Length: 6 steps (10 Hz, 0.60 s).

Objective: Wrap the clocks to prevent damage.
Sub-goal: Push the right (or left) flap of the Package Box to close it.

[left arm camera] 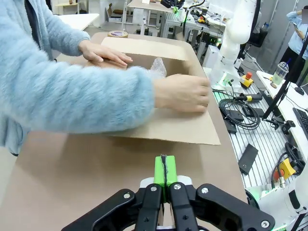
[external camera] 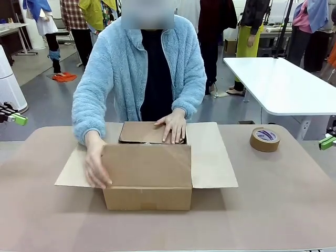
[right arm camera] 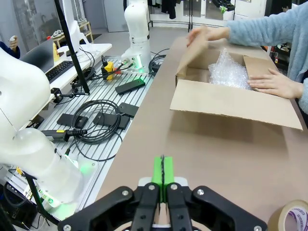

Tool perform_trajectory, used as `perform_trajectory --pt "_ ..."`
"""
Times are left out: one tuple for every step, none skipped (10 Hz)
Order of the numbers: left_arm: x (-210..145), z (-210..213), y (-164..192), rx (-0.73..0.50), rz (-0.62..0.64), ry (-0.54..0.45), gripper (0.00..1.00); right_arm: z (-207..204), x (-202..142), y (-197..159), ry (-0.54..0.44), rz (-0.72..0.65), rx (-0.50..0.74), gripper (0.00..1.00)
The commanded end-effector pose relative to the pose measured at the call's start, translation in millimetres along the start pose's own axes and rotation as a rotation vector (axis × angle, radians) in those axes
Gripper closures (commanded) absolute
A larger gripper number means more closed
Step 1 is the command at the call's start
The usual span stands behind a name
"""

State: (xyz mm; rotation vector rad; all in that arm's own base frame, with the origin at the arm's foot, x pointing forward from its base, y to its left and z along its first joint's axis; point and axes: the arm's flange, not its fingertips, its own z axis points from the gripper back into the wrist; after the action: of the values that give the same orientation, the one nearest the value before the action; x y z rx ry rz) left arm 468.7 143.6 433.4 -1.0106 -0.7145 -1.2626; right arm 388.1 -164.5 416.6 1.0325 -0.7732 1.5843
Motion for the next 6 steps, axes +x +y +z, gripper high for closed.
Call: perform_trajectory --pt "-0.4 0.1 -1.0 0.004 0.0 -0.007 1.0 -3.1 -0.1 2.7 -0.012 0.004 -0.002 0.99" --pt "-0.4 0.1 -1.0 0.004 0.0 -0.007 1.0 -3.1 -0.1 2.7 -0.012 0.004 -0.002 0.99" --pt "-0.4 0.1 -1.0 0.004 0.0 -0.007 1.0 -3.1 -0.1 2.7 -0.012 0.004 -0.002 0.99" --pt "-0.4 0.1 -1.0 0.004 0.0 -0.007 1.0 -3.1 -0.1 2.7 -0.012 0.004 -0.002 0.99" --pt "-0.4 0.1 -1.0 0.004 0.0 -0.007 1.0 -3.1 -0.1 2.7 -0.012 0.004 -0.002 0.99" --pt "-0.4 0.1 -1.0 0.004 0.0 -0.007 1.0 -3.1 -0.1 2.7 -0.012 0.004 -0.002 0.99"
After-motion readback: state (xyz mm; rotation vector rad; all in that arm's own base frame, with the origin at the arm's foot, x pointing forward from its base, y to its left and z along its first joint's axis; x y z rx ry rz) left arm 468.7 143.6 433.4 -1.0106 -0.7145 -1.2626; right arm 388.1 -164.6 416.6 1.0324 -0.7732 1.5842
